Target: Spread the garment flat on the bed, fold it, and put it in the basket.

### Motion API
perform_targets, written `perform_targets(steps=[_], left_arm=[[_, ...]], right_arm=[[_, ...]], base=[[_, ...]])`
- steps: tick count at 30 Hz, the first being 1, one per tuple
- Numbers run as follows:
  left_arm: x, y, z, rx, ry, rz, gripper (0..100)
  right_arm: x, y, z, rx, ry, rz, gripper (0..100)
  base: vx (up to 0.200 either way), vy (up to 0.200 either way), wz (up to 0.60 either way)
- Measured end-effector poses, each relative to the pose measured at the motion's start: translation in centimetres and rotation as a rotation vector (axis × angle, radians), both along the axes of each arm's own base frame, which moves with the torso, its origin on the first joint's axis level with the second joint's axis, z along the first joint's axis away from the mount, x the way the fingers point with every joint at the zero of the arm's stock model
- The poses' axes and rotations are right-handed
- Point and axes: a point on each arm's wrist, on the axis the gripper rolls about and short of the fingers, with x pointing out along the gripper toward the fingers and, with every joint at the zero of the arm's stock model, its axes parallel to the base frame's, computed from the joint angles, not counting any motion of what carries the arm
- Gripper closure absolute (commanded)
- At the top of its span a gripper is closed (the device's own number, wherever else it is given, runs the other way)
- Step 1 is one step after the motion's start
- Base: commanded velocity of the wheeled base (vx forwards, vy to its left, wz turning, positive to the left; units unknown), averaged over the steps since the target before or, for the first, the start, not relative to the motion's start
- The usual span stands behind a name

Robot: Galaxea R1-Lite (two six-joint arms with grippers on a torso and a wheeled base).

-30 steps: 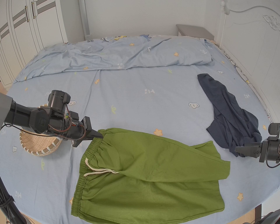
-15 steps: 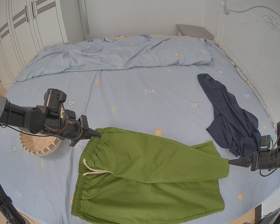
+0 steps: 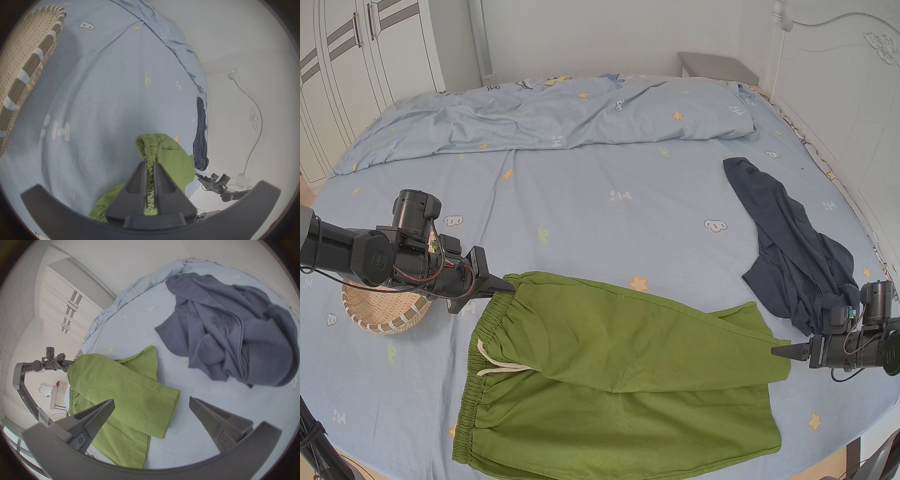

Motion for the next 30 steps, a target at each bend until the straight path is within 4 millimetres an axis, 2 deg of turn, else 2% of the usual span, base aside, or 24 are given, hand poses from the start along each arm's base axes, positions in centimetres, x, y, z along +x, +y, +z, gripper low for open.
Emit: perform_targets(steps=[3,8,27,28,30], left_arm=[[0.0,0.1,0.0,0.0,0.0,0.002,100],[0.0,0.1,0.0,0.0,-0.001,0.004,100],[0.1,0.2,0.0,0.0,-0.002,0.005,100],[0.0,0.2,0.0,0.0,-0.001,0.005,100],[0.1,0.2,0.0,0.0,-0.001,0.005,100]], right_arm=[[-0.2,0.0,-1.1,0.01,0.041,-0.005,0],[0.1,0.0,-1.8,0.019,0.068,-0.005,0],[0.9,1.0,-1.4,0.052,0.015,0.019,0],[0.9,1.0,-1.4,0.052,0.015,0.019,100],[1.0,1.0,-1.4,0.052,0.013,0.02,100]], base=[[0.0,0.0,0.0],[0.0,0.0,0.0],[0.0,0.0,0.0],[0.0,0.0,0.0],[0.0,0.0,0.0]])
